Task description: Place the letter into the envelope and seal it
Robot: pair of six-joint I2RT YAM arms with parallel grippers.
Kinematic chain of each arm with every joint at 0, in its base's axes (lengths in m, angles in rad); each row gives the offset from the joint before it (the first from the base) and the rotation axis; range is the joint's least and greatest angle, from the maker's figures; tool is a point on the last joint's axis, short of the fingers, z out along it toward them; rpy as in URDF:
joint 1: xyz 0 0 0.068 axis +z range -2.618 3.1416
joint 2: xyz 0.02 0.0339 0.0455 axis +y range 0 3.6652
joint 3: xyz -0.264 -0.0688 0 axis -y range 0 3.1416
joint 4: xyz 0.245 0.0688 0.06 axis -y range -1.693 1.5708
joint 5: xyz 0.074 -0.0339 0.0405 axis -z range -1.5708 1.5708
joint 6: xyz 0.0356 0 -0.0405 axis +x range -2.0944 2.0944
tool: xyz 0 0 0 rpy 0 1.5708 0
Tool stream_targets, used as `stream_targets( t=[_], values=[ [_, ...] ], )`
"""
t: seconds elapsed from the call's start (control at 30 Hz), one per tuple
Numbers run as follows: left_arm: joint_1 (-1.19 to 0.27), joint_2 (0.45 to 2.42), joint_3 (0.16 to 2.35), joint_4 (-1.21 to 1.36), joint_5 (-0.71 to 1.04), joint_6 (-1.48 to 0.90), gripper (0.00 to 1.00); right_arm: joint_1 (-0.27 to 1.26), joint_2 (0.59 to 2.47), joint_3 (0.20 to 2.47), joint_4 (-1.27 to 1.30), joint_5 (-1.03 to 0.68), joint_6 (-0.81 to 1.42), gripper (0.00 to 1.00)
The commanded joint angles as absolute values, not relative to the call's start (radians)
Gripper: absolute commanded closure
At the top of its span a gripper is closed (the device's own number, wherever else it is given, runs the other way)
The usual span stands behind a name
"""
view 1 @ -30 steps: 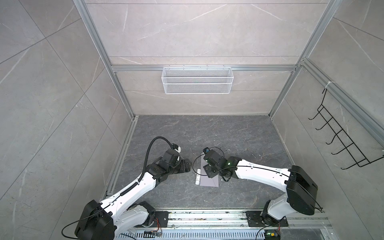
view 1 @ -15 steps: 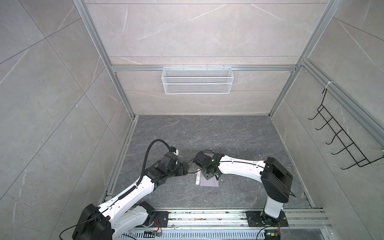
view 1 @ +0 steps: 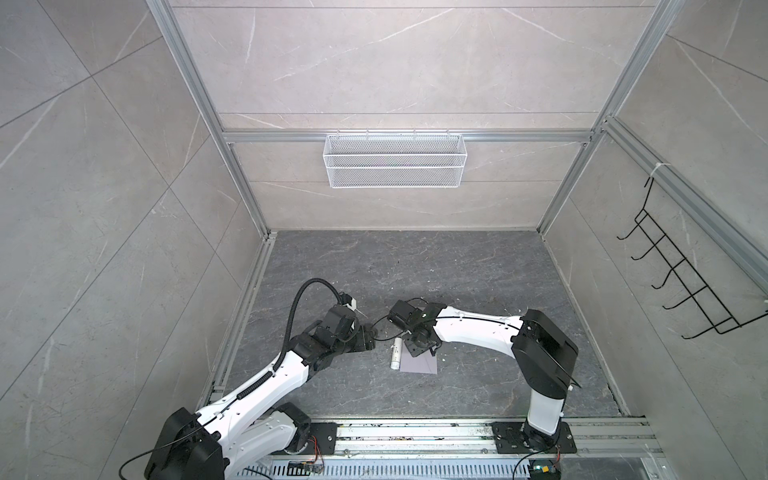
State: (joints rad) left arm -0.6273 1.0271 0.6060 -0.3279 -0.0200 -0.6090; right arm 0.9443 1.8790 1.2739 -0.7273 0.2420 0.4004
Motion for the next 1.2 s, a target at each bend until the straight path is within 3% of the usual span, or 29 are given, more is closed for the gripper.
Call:
stream_targets(
  t=[0.0,0.4,0.7,0.93,1.17],
  values=[
    [-0.623,1.026,0.599,-0.306,-0.007,-0.591,0.15,0.934,1.9,1.292,-0.714,0.212,0.415,0.58],
    [-0.622,1.041,0.595,-0.287,0.018,-0.583,0.15,0.922,1.908,1.291,-0.715,0.208,0.417,0.68],
    [-0.661,1.11,0.629,-0.245,0.127,-0.513,0.2,0.9,1.823,1.264,-0.716,0.224,0.423,0.68],
    [-0.825,1.299,0.747,-0.294,0.037,-0.508,0.23,0.851,1.686,1.213,-0.715,0.23,0.429,0.68],
    [-0.874,1.475,0.852,-0.319,-0.021,-0.549,0.28,0.821,1.612,1.174,-0.717,0.235,0.434,0.68]
  ],
)
